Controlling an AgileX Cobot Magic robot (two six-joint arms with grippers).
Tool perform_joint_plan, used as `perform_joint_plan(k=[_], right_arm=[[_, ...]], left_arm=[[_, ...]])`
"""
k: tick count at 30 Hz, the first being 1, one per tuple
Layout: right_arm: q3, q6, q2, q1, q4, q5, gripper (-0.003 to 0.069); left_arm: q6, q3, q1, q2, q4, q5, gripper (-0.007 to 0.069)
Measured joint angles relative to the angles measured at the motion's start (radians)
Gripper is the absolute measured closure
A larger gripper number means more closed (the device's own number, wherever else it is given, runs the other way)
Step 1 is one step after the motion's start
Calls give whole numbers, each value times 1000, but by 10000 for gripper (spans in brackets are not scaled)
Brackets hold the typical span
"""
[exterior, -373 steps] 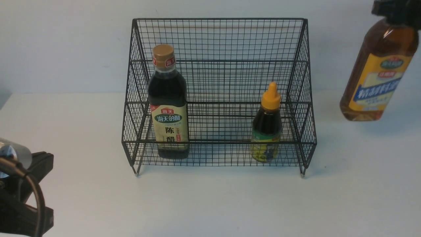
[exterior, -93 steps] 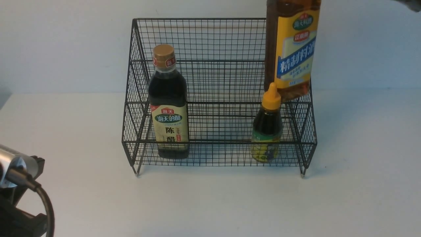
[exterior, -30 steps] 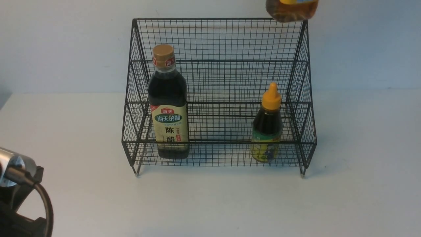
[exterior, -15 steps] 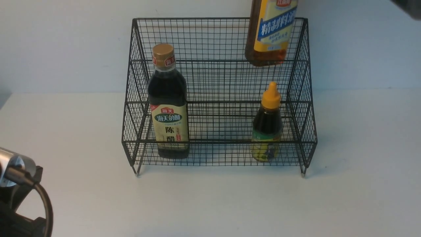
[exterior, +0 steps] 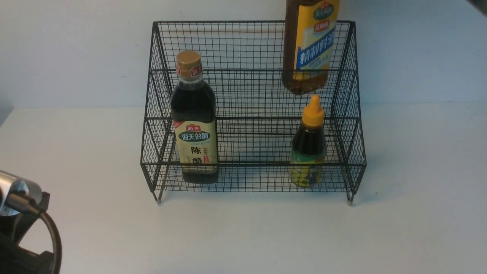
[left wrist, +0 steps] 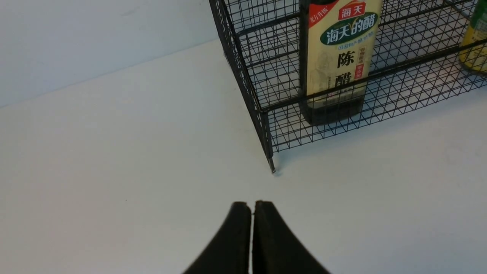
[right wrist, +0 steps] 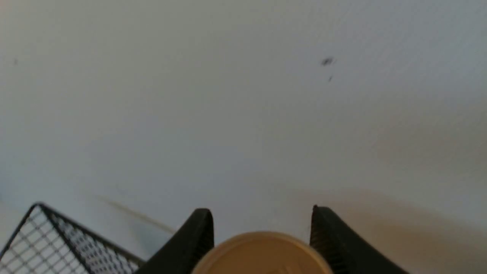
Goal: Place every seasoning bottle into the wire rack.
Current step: Use the right arm to put the condiment bottle back on the shelf
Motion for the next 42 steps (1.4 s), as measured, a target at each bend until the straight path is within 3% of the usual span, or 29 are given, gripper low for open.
perform_joint_plan(k=[13,26,29,34,42], right_arm=[[-1,67,0,-10,-99,215,349],[-7,115,0,-11,-132,249,349],[-8,141,-1,-11,-115,291,328],[-15,169,-18,-3,-68,321,228],[-18,172,-21,-2,-66,324,194]], left_arm=[[0,0,0,0,0,0,629],[0,0,0,0,0,0,629],[0,0,0,0,0,0,629],[0,0,0,0,0,0,629],[0,0,0,0,-1,0,629]])
